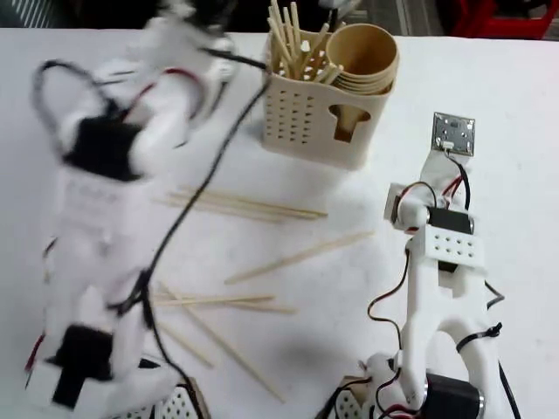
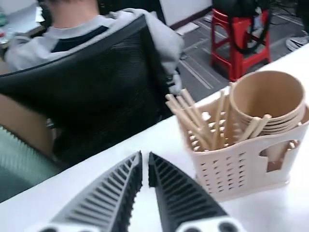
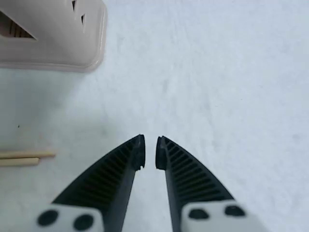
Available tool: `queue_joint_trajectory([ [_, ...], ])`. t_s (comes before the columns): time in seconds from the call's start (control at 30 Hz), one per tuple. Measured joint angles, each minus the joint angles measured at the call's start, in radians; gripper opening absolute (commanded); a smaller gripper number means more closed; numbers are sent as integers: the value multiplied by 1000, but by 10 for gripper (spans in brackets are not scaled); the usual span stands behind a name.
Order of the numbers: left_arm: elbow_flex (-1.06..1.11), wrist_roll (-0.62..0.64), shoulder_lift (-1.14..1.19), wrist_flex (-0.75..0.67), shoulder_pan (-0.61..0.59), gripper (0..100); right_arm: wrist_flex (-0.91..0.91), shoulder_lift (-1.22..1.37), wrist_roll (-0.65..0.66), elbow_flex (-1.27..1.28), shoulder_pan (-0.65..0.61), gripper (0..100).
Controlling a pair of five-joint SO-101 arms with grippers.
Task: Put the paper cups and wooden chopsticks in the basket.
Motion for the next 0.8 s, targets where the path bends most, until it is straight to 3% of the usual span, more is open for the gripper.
queue_joint_trajectory([
  [0.13, -2, 0, -137, 98, -74, 32, 11, 0, 0, -2, 0, 53],
  [0.33, -2, 0, -311, 265, -178, 34, 206, -89, 0, -123, 0, 53],
  [0.47, -2, 0, -356, 368, -264, 34, 338, -173, 72, -232, -31, 53],
  [0.67, 69, 0, -368, 437, -420, 34, 532, -218, 186, -396, -212, 53],
  [0.8, 222, 8, -367, 417, -499, 32, 664, -180, 276, -476, -411, 50],
])
